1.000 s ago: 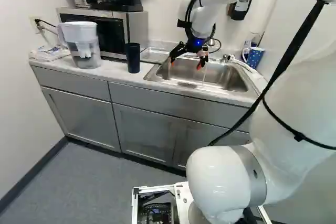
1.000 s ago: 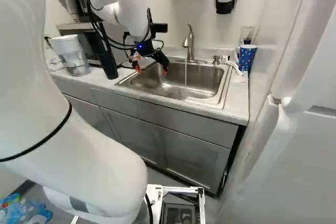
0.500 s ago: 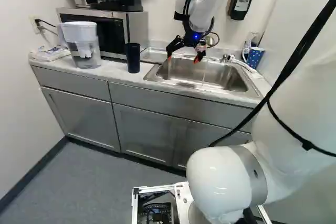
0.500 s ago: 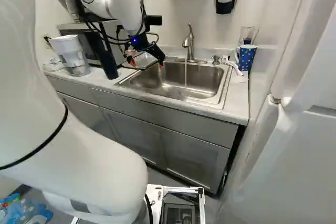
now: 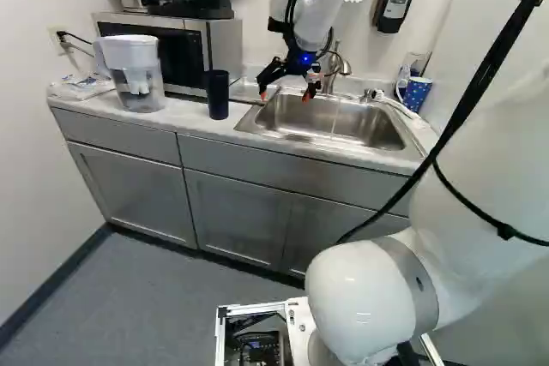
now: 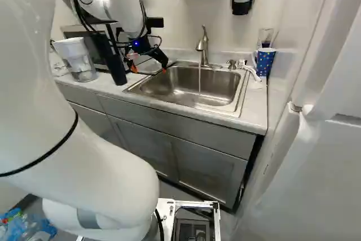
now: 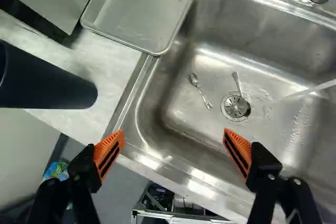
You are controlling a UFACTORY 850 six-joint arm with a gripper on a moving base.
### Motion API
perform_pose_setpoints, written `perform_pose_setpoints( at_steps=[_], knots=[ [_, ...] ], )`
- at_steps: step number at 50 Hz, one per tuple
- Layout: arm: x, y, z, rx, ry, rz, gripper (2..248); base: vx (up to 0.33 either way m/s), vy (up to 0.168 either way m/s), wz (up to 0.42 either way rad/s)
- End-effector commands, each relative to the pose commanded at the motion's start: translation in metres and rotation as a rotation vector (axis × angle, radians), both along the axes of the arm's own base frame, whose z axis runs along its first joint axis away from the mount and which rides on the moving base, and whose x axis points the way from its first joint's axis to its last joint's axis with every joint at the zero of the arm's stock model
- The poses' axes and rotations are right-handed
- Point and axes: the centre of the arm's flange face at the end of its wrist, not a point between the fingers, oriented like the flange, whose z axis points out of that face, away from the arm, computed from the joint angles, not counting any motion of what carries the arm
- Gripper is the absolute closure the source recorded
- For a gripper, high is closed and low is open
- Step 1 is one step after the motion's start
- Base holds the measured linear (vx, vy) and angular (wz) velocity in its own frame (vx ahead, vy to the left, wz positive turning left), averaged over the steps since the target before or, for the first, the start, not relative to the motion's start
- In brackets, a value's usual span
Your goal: Rinse the cup and place it in the tray
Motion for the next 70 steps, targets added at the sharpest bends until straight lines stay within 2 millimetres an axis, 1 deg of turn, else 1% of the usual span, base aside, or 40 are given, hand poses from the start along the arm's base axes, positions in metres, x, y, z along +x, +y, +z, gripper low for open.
perform_pose_setpoints(
  at_steps=[29, 70],
  knots=[
    [0.002, 0.051, 0.000, 0.000, 0.001, 0.111, 3, 0.000, 0.000, 0.000],
    [-0.008, 0.124, 0.001, 0.000, 0.002, 0.267, 3, 0.000, 0.000, 0.000]
  ],
)
